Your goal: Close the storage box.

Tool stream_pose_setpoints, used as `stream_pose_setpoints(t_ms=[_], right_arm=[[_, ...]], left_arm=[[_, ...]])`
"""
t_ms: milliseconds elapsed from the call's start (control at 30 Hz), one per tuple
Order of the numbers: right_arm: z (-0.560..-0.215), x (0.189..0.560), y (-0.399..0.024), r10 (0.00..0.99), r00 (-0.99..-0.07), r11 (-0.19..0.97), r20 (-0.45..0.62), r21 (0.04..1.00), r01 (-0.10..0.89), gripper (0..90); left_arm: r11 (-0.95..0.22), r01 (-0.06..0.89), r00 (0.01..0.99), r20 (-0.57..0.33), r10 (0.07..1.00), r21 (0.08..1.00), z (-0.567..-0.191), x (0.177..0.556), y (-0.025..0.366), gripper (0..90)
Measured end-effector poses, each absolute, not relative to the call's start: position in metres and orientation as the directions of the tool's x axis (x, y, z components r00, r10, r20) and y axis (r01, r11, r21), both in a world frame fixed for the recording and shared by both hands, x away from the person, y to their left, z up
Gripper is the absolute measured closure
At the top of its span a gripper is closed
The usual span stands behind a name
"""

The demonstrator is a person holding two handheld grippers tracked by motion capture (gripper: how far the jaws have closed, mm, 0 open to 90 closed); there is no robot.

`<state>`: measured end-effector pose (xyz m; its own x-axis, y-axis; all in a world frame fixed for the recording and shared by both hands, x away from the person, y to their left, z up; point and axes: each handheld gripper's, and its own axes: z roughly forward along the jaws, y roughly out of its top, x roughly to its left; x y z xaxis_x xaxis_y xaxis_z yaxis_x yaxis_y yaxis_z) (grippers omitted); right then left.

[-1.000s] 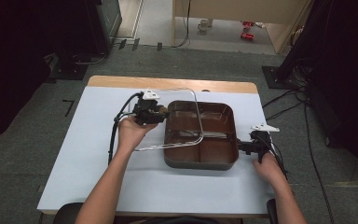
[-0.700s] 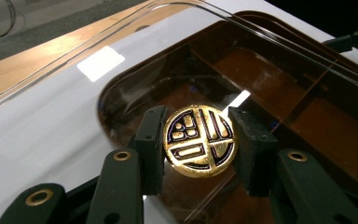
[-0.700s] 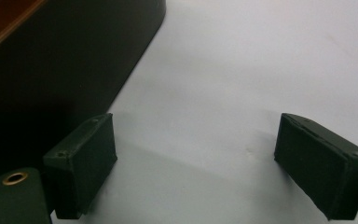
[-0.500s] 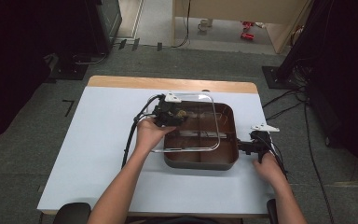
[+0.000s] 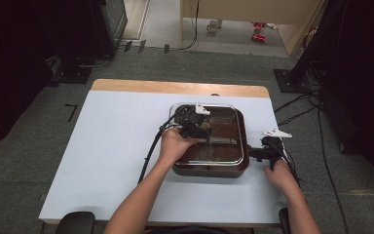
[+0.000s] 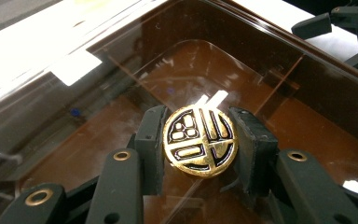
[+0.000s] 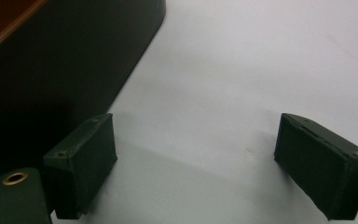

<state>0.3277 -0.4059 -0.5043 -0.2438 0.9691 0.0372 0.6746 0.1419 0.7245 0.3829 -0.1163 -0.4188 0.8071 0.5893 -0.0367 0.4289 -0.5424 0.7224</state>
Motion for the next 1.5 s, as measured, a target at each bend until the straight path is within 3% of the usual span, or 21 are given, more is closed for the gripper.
stream_pose_setpoints(t_ms=[233,700,1200,1333,1500], right_arm=[[-0.504,0.328,-0.406,0.969,-0.243,0.140,0.038,0.725,0.675,12.2],[-0.504,0.328,-0.406,0.969,-0.243,0.140,0.038,0.724,0.675,12.2],[-0.504,0.328,-0.406,0.969,-0.244,0.141,0.038,0.724,0.675,12.2],[-0.504,0.328,-0.406,0.969,-0.245,0.143,0.037,0.725,0.674,12.2],[-0.504,0.328,-0.406,0.969,-0.245,0.142,0.037,0.725,0.674,12.2]], left_arm=[[-0.569,0.410,0.815,-0.007,0.579,0.713,-0.421,0.375,-0.134,59.4],[-0.562,0.434,0.818,-0.046,0.574,0.704,-0.423,0.375,-0.131,57.9],[-0.581,0.417,0.840,-0.052,0.539,0.699,-0.416,0.373,-0.112,34.1],[-0.531,0.447,0.836,-0.125,0.534,0.720,-0.412,0.371,-0.099,31.3],[-0.500,0.443,0.824,-0.118,0.554,0.744,-0.407,0.366,-0.081,30.0]])
